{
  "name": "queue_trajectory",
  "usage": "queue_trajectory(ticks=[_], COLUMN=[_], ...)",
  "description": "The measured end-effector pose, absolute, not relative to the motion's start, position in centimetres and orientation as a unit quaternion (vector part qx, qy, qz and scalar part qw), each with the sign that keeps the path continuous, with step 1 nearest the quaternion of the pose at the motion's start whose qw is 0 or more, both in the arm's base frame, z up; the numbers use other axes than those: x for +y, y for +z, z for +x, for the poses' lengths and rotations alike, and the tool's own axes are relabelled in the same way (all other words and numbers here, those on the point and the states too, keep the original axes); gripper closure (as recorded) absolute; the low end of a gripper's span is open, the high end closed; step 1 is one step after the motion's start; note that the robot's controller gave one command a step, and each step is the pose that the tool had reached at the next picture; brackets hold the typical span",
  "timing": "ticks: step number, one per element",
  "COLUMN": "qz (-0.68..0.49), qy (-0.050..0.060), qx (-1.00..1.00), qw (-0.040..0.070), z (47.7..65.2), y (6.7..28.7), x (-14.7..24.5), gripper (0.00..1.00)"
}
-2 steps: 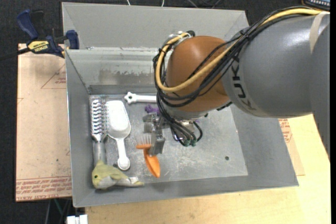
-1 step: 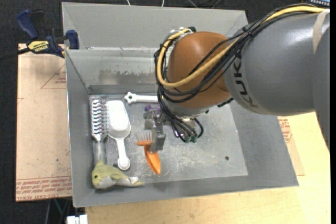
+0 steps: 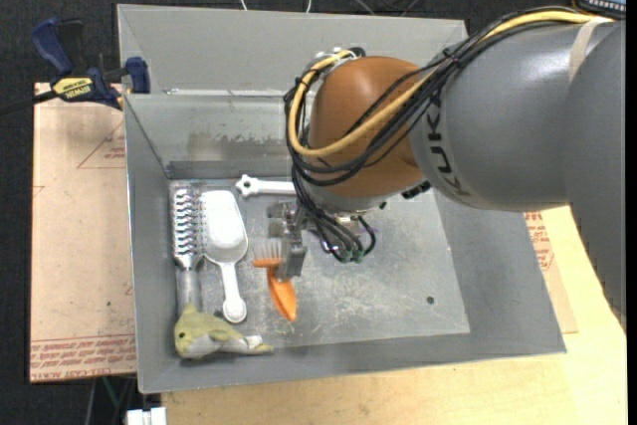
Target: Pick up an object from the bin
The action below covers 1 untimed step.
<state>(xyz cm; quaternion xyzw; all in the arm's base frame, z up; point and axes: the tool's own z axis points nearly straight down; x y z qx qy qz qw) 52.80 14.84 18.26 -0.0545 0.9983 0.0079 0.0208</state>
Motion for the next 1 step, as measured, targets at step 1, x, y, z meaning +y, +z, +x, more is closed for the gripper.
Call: queue_trajectory(ticks=[1], qz=[-0.059], qy=[0.007], qx=[0.998], qw=[0.019], z=[53.03], y=[28.73], x=[15.08], gripper=[1.00])
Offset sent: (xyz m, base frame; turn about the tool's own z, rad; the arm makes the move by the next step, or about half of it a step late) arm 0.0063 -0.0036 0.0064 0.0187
